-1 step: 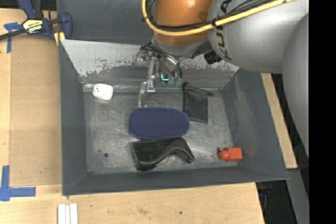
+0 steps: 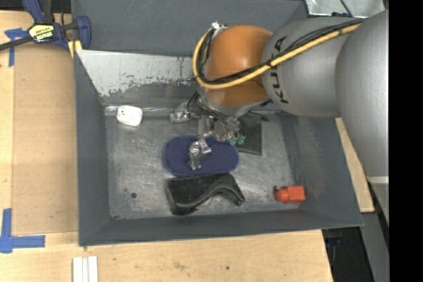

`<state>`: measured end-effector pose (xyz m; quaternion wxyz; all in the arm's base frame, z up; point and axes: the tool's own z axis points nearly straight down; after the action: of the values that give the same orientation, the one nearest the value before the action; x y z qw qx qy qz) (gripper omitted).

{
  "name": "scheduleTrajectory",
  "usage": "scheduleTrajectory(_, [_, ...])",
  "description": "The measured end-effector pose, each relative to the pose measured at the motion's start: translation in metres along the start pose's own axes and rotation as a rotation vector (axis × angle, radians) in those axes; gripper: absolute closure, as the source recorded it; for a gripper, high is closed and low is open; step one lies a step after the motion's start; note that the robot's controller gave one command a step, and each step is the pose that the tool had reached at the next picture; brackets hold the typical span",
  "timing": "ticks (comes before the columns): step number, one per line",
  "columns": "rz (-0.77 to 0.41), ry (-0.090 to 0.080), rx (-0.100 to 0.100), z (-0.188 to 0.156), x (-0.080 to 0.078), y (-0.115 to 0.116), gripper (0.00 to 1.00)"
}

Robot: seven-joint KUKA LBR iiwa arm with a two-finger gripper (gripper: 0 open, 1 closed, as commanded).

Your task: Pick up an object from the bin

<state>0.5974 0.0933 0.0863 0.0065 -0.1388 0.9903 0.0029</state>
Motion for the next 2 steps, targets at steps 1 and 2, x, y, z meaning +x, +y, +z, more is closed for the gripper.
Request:
scheduleTrajectory(1, [0.101,0.003,0.004,-0.0159,0.0079,-0.0135,0.00])
scheduleTrajectory(2, [0.205,0.008,0.004,-0.0157,0.0128,-0.0182,0.00])
